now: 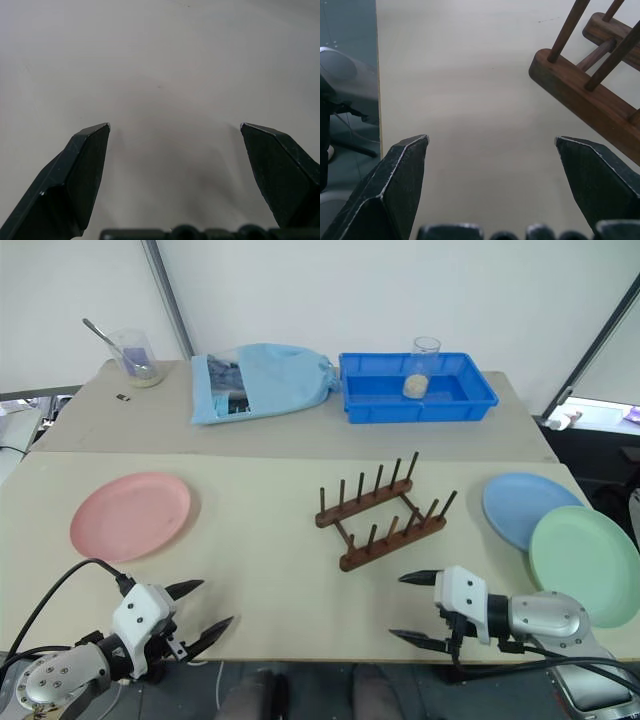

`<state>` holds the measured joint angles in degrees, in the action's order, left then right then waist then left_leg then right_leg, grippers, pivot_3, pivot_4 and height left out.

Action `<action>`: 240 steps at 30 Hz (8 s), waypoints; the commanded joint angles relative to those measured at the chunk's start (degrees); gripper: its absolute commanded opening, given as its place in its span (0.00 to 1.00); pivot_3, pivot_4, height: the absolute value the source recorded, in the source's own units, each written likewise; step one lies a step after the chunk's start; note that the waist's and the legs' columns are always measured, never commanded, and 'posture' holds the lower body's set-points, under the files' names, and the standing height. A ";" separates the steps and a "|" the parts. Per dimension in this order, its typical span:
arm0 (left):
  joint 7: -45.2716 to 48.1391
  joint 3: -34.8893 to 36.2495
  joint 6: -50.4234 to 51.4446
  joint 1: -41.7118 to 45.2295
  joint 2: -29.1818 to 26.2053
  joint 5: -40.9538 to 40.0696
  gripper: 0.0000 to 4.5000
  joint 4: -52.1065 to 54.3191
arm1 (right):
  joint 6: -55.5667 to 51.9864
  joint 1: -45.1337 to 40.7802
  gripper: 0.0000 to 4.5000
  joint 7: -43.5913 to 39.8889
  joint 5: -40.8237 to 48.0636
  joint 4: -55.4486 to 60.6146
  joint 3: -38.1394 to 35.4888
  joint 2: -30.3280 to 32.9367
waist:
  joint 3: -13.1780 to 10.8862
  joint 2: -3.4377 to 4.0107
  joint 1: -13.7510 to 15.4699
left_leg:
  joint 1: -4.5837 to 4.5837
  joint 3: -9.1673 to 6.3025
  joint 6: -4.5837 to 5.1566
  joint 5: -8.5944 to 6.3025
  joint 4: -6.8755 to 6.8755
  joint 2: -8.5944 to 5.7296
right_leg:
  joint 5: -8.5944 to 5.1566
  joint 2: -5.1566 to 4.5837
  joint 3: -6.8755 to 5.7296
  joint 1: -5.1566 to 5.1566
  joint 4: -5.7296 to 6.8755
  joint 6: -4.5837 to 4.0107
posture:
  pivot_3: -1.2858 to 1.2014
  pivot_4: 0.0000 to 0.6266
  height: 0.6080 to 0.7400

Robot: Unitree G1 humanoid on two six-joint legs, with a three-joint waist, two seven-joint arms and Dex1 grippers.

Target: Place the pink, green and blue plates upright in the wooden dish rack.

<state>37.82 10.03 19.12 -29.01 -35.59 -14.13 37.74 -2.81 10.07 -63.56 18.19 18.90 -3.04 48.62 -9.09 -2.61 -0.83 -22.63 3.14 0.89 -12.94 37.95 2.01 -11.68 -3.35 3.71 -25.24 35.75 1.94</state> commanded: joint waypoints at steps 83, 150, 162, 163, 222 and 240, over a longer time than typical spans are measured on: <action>28.82 -29.02 -31.54 68.67 24.19 7.80 0.19 -76.06 | -27.57 27.66 1.00 21.22 3.48 34.53 -24.39 -7.93 | 0.07 0.07 1.04 | -0.67 -0.49 0.48 0.25 0.38 -0.26 | 0.15 0.19 0.05 0.17 -0.43 0.44 | 0.52 0.24 1.00; 6.18 -27.18 -14.70 52.68 18.57 11.92 0.06 -42.50 | -20.02 -15.14 0.00 18.43 -15.45 -1.50 1.30 -0.18 | 0.18 0.27 -0.12 | -0.74 -0.37 0.57 0.21 0.69 -0.19 | 0.92 0.22 0.23 0.21 -0.58 0.83 | 0.52 0.24 1.00; -17.22 6.48 7.67 26.84 18.98 -0.08 1.00 -1.49 | -20.20 -27.47 0.88 9.28 -2.90 5.16 3.88 -3.55 | 0.13 0.29 -0.36 | -0.54 -0.23 0.56 0.20 0.77 -0.01 | 0.70 0.11 0.20 0.25 -0.58 0.70 | 0.52 0.24 1.00; -20.71 11.00 10.24 26.43 21.20 -2.68 1.00 -0.23 | -20.34 -29.29 0.95 8.12 -2.19 4.60 5.21 -4.44 | 0.13 0.29 -0.33 | -0.54 -0.22 0.57 0.20 0.77 0.03 | 0.71 0.13 0.19 0.25 -0.59 0.70 | 0.52 0.24 1.00; -63.27 19.53 42.11 68.04 34.77 -19.00 0.00 -15.55 | 9.67 -64.80 0.41 24.17 -41.93 -37.17 35.25 -32.63 | 0.09 0.08 -0.38 | -0.82 -0.27 0.41 0.24 0.45 -0.17 | 1.40 0.16 0.06 0.00 -0.75 0.47 | 0.52 0.24 1.00; -24.14 31.40 65.35 63.09 -1.49 -51.88 0.99 -13.56 | 15.18 -67.16 0.00 32.54 -43.84 -46.63 32.06 -37.58 | -0.04 -0.04 -3.32 | -0.80 -0.92 0.26 0.32 0.12 -0.14 | 1.38 0.24 0.01 -0.20 -0.59 0.41 | 0.52 0.24 1.00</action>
<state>6.79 40.06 84.57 34.65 -34.26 -61.34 23.74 11.14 -55.35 -32.33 -27.73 -28.88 31.90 11.64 -9.13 -2.66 -4.15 -23.40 2.20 1.13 -12.60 38.03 1.86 -10.30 -3.12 3.72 -25.45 35.15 2.33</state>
